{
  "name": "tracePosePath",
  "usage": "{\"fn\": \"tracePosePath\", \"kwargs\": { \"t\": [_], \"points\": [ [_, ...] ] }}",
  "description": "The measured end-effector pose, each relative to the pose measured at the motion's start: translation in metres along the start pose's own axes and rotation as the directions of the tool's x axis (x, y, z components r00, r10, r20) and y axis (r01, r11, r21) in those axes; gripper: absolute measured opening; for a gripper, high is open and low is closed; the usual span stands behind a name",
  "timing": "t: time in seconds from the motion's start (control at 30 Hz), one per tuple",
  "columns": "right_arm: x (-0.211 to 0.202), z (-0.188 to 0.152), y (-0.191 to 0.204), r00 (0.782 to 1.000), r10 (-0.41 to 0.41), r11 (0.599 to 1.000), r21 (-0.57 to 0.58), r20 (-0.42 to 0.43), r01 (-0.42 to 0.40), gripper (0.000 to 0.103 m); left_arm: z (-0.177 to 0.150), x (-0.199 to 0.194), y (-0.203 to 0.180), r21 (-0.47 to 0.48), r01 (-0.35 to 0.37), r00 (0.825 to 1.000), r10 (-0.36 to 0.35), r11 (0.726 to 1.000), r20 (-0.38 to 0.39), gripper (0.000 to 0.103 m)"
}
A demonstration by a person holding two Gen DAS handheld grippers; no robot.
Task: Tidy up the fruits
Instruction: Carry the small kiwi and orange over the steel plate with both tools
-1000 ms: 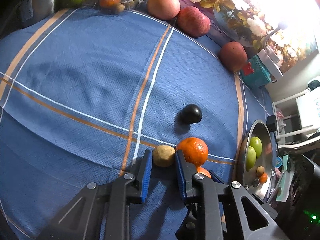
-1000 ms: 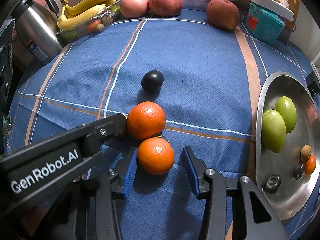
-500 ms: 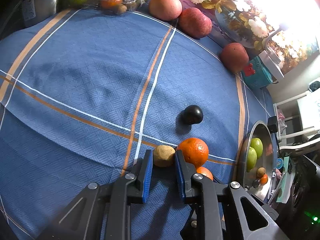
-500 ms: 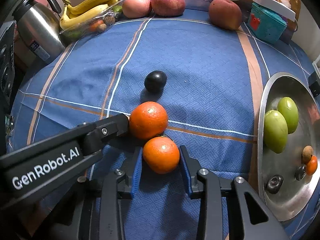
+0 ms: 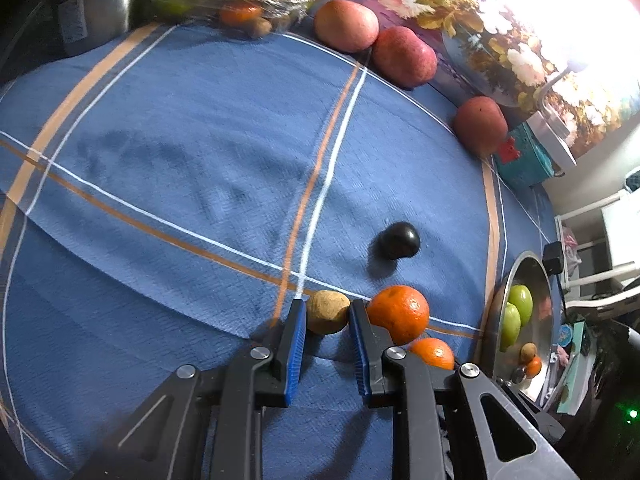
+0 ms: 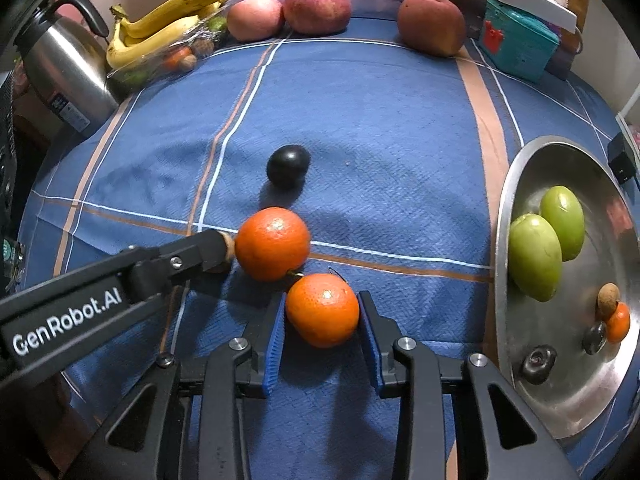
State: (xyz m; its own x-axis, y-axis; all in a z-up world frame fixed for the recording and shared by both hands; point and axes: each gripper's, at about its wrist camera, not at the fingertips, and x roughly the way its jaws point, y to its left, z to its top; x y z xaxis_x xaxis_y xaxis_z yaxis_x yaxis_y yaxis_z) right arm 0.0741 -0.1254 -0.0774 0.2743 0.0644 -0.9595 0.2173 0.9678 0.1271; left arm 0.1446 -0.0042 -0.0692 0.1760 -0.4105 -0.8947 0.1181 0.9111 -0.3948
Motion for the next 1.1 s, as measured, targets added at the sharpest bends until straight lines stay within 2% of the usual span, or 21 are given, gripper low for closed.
{"fn": "tracePosePath", "kwargs": {
  "t": [0.67, 1.1],
  "points": [
    [-0.036, 0.004, -0.013, 0.996, -0.043, 0.998, 0.041, 0.083, 0.040, 0.036, 0.001, -0.053, -0.006, 0.023, -0.031, 0.989, 0.027, 0.999, 0.148, 0.023],
    [-0.051, 0.009, -0.030, 0.993, -0.065, 0.994, 0.090, 0.098, 0.056, 0.036, -0.003, -0.059, -0.030, 0.080, -0.075, 0.982, 0.060, 0.994, 0.181, 0.023]
  ]
}}
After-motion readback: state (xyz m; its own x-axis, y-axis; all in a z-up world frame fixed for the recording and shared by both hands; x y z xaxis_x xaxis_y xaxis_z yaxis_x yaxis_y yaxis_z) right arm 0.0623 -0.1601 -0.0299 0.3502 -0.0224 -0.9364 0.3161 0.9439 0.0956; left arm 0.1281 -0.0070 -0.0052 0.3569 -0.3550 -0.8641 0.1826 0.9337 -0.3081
